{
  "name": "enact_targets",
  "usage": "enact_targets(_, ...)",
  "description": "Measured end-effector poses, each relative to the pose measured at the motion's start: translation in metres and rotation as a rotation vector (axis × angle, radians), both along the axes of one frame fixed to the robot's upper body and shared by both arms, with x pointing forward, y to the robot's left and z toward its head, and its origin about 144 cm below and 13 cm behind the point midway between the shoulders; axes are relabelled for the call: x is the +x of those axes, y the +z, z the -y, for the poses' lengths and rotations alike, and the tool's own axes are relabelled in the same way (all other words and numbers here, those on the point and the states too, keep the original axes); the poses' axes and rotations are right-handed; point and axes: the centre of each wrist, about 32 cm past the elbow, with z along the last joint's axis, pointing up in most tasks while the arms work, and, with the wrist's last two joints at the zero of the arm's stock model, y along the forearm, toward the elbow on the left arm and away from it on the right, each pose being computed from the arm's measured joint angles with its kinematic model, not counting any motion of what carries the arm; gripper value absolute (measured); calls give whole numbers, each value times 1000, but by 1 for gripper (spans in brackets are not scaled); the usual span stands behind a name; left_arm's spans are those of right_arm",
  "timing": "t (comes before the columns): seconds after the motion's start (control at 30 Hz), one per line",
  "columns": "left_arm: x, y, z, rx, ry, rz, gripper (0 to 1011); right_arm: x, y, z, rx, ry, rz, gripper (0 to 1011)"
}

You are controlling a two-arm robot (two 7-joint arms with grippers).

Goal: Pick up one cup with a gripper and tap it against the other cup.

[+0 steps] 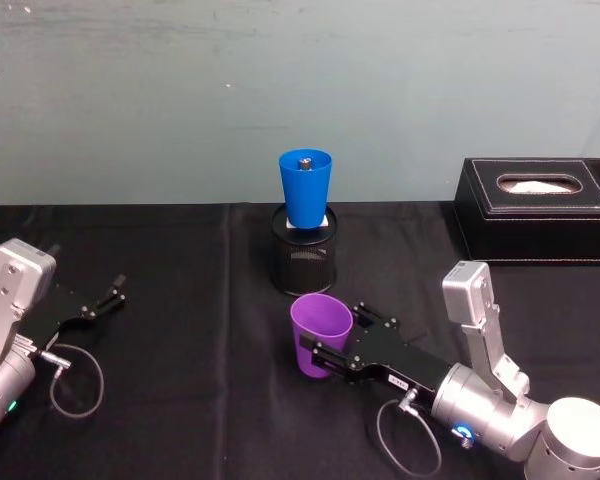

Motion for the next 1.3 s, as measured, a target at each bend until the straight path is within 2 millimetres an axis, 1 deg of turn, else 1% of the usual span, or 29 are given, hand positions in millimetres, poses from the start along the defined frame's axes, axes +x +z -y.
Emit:
enact_targets(0.77, 0, 0, 0, 0, 0, 0, 1000, 3, -4, -5, 5, 4, 0, 738)
enact_targets(0.97, 0, 0, 0, 0, 0, 0, 1000, 3, -4, -5, 5, 4, 0, 863)
enact_targets(1.1, 0, 0, 0, 0, 0, 0, 1000, 3, -4, -5, 5, 4, 0, 976)
enact_targets(1.17, 0, 0, 0, 0, 0, 0, 1000, 3, -4, -4, 5, 4, 0, 1002)
enact_targets(1.3, 0, 0, 0, 0, 0, 0, 1000, 3, -3, -4, 5, 4, 0, 1002)
